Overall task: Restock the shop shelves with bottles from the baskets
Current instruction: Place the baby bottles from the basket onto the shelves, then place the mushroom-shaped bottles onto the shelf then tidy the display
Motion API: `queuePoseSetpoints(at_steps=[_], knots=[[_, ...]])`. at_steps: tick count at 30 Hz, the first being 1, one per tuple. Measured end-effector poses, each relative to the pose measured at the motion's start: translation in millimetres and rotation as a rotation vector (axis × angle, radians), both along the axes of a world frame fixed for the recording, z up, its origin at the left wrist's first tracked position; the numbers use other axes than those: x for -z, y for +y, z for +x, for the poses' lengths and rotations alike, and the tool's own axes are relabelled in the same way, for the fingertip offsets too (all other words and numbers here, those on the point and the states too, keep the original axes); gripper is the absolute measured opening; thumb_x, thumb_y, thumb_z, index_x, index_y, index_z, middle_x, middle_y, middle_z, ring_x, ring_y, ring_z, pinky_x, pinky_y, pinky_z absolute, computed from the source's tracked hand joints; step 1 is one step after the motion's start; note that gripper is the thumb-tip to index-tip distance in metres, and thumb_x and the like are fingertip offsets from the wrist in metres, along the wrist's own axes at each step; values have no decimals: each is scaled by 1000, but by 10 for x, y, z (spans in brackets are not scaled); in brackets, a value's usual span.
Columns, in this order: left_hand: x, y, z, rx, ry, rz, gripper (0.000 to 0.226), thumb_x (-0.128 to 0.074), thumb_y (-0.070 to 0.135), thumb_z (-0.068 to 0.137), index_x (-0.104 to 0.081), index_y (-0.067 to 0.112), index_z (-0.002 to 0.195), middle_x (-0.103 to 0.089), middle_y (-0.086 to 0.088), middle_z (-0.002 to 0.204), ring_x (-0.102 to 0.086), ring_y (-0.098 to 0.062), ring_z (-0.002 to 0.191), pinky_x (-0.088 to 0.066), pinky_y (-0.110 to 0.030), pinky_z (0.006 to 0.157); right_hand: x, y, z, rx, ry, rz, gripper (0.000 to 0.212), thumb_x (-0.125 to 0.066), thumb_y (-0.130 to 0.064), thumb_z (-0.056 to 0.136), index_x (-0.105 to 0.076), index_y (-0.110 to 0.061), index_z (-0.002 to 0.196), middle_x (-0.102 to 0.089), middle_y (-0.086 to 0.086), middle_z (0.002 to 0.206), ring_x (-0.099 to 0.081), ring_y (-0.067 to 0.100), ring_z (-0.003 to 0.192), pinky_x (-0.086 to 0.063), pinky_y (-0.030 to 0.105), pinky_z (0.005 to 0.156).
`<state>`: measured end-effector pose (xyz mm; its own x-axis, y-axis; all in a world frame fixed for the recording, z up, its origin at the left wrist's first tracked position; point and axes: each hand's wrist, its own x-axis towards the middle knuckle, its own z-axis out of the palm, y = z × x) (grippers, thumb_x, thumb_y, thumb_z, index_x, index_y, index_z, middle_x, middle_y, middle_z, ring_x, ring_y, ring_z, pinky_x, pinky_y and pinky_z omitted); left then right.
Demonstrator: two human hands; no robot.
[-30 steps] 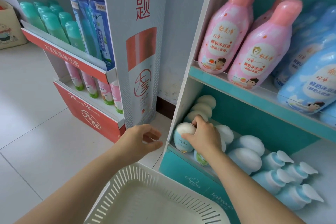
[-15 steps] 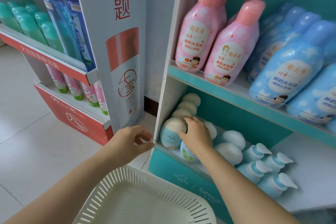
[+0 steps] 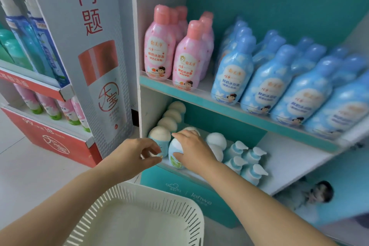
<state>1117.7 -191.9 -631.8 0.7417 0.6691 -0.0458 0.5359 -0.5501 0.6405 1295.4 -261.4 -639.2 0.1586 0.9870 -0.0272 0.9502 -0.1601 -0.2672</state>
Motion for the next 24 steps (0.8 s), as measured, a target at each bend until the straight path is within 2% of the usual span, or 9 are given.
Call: queuePoseSetpoints(at_steps=[2, 5, 10, 12, 14, 18, 22, 24], knots=[[-94, -130, 37, 27, 3, 15, 21, -67, 34, 81, -60, 33, 101, -58, 25, 86, -60, 2, 80, -49, -5, 71, -109, -259, 12, 0, 11, -10, 55, -59, -26, 90, -39, -20, 141, -42, 0, 143, -35, 21, 131, -30, 31, 106], [-236, -373, 68, 7, -85, 26, 29, -70, 31, 80, -53, 38, 103, -62, 21, 90, -62, 2, 79, -47, -2, 70, -297, -703, 47, 33, 32, -35, 55, -58, -26, 90, -39, -21, 141, -44, 1, 142, -36, 23, 130, -34, 34, 105], [-437, -929, 206, 67, -138, 13, 33, -70, 30, 80, -48, 44, 100, -64, 17, 95, -63, 1, 79, -51, -12, 76, -682, -1511, 268, 146, 36, -32, 57, -56, -26, 90, -34, -24, 143, -38, -1, 146, -33, 21, 134, -33, 35, 107], [-527, -1129, 309, 108, -147, 28, 34, -70, 29, 80, -46, 47, 96, -64, 19, 94, -63, 2, 80, -49, -9, 73, -859, -1819, 372, 200, 28, -14, 57, -56, -25, 91, -34, -23, 144, -39, 0, 146, -34, 21, 134, -34, 37, 106], [-631, -1320, 422, 128, -170, 23, 35, -71, 26, 80, -47, 48, 94, -64, 19, 94, -62, 1, 81, -46, -7, 71, -1016, -2127, 458, 252, 16, 20, 56, -54, -27, 92, -34, -23, 144, -41, 0, 144, -36, 21, 133, -35, 38, 105], [-837, -1688, 665, 191, -192, 35, 30, -71, 24, 80, -53, 37, 100, -66, 12, 95, -64, -1, 81, -50, -15, 76, -1202, -2750, 603, 352, 25, 61, 54, -53, -29, 93, -35, -25, 144, -43, -2, 141, -39, 20, 130, -38, 36, 103], [-1083, -2068, 848, 269, -218, 71, 34, -71, 27, 80, -48, 49, 91, -65, 19, 93, -63, 4, 79, -52, -18, 77, -1272, -3326, 787, 455, 41, 56, 55, -56, -30, 92, -36, -26, 143, -41, -2, 144, -43, 20, 128, -40, 35, 103], [-1206, -2248, 923, 293, -240, 73, 34, -71, 27, 80, -48, 50, 91, -65, 20, 92, -61, 7, 81, -52, -16, 75, -1302, -3561, 890, 492, 55, 32, 56, -57, -29, 91, -36, -26, 143, -42, -2, 144, -45, 19, 126, -40, 33, 103]])
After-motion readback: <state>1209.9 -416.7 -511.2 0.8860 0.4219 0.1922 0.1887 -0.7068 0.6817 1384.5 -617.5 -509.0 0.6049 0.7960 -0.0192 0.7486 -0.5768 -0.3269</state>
